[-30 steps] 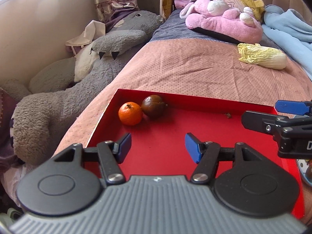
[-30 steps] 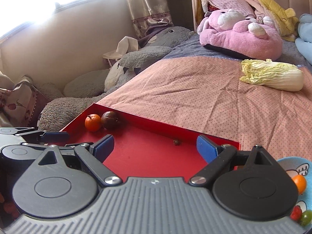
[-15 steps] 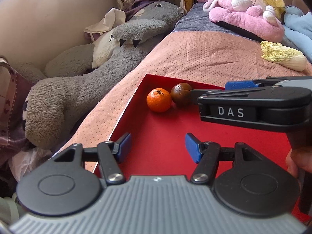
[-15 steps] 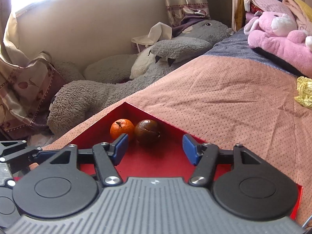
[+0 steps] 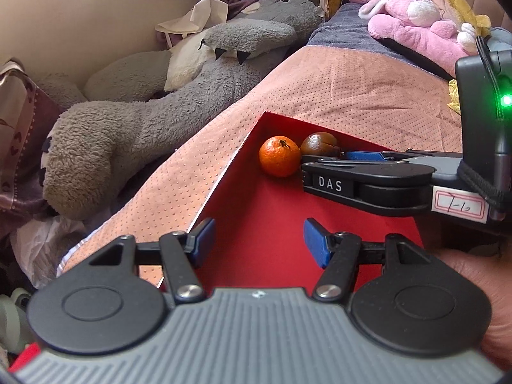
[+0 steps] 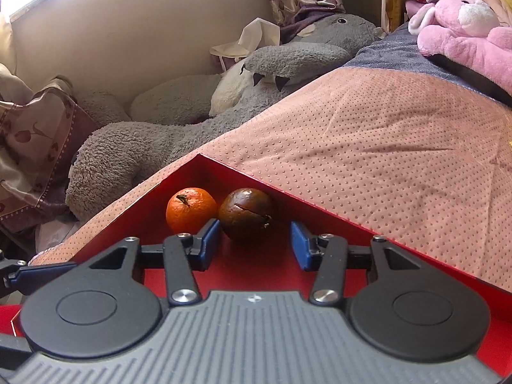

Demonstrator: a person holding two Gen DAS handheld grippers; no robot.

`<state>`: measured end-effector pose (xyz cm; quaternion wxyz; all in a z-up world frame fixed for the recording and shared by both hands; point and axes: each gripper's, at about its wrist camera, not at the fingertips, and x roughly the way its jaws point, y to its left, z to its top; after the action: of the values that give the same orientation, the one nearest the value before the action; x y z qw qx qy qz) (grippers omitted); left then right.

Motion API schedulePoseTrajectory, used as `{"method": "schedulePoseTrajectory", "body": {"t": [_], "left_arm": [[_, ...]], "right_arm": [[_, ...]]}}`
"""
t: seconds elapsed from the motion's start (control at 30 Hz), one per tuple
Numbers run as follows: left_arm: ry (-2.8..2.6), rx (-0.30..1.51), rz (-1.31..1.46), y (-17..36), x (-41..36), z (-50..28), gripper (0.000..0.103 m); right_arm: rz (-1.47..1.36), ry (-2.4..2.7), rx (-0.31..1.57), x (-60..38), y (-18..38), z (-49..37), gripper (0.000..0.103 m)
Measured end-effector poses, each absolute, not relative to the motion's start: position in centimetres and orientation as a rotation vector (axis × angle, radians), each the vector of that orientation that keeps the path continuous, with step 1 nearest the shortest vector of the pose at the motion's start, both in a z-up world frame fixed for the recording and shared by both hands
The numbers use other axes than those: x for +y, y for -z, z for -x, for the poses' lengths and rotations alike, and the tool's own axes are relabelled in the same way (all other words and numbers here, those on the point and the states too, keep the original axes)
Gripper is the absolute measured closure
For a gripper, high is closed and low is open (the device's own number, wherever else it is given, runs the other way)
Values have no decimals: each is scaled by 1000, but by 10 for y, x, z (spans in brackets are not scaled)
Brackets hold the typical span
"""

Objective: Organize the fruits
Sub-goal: 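Grasp the last dark tomato with the right gripper while the left grasps the last tangerine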

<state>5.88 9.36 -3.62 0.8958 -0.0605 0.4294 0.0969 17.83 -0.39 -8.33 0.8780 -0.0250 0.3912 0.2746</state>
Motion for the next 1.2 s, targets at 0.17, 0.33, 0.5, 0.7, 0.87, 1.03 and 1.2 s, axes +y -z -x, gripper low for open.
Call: {"method": "schedulePoseTrajectory", "body": {"t": [0.17, 0.33, 0.5, 0.7, 0.87, 1.03, 1.2], "left_arm": [[-206, 898, 140, 38, 95, -63, 40], [-207, 901, 137, 39, 96, -66, 40], [-214, 908, 91, 45, 91, -78, 40], [-235, 931, -47, 59, 71, -99, 39], [-273, 910, -45, 63, 68, -116, 39], [-295, 901, -31, 64, 66, -131, 39], [-300, 906, 29, 64, 70, -142, 39]], "right_arm": [[61, -563, 807, 7, 86, -178, 49], [50, -568, 811, 0, 82, -179, 60], [17, -536, 811, -33, 72, -166, 59], [-56, -513, 816, -81, 60, -140, 60], [-62, -505, 804, -103, 48, -122, 60], [-75, -500, 799, -115, 40, -116, 60], [-76, -493, 795, -123, 36, -112, 60]]}}
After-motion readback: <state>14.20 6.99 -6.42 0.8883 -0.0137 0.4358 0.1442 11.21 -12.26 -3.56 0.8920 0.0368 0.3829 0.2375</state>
